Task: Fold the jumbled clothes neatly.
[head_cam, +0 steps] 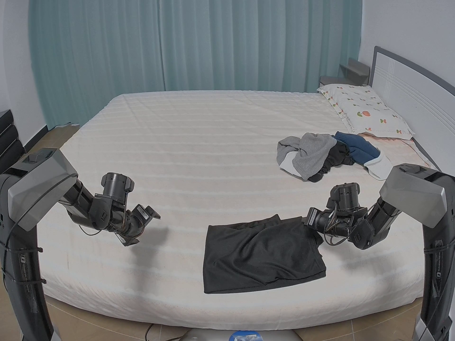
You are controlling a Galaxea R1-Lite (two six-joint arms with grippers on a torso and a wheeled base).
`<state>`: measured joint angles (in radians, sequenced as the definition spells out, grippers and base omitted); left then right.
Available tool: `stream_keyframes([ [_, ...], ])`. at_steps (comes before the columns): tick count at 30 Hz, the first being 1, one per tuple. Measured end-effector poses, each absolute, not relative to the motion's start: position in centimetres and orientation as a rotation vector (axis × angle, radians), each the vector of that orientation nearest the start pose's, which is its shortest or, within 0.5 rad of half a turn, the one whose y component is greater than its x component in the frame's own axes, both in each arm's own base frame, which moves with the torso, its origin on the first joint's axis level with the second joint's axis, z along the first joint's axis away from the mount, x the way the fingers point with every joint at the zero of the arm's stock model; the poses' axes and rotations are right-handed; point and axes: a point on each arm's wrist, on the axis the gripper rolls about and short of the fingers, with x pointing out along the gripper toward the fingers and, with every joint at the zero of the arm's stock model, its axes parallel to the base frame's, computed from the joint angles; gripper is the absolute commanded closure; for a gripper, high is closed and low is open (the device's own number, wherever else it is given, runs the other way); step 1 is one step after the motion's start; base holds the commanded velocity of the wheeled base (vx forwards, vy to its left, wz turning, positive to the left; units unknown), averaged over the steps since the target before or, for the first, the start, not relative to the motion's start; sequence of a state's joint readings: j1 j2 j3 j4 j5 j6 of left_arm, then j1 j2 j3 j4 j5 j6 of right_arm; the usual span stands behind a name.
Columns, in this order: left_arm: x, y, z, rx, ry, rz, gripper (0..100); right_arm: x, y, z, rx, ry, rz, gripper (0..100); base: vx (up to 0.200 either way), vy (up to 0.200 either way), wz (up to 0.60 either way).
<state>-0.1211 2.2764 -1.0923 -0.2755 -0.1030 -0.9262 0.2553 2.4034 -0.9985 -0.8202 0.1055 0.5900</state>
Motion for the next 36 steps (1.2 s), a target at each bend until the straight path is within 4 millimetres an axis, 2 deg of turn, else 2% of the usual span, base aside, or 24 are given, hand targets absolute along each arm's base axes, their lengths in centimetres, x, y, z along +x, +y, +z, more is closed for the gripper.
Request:
stream_keyframes([
  [8, 39.1, -5.0, 1.4, -0.848, 0.937, 0.227, 0, 40.0, 8.9, -1.4, 0.55, 0.661, 0.125, 100, 0.0, 0.0, 0.0],
  [16, 39.1, -5.2, 1.7, -0.85, 0.933, 0.219, 0, 40.0, 8.6, -1.5, 0.585, 0.664, 0.11, 100, 0.0, 0.0, 0.0],
  [17, 39.1, -5.4, 1.7, -0.849, 0.933, 0.215, 0, 40.1, 8.6, -1.5, 0.585, 0.662, 0.11, 0, 0.0, 0.0, 0.0],
  [26, 38.3, -8.4, 1.9, -0.852, 0.967, 0.171, 0, 39.1, 8.0, -1.1, 0.598, 0.66, 0.13, 0, 0.0, 0.0, 0.0],
  [34, 37.6, -9.7, 2.0, -0.862, 0.989, 0.159, 0, 35.6, 7.6, -0.4, 0.613, 0.747, 0.18, 0, 0.0, 0.0, 0.0],
  [36, 37.5, -10.1, 2.0, -0.865, 0.994, 0.156, 0, 34.6, 7.7, -0.3, 0.617, 0.775, 0.207, 0, 0.0, -0.2, 0.0],
])
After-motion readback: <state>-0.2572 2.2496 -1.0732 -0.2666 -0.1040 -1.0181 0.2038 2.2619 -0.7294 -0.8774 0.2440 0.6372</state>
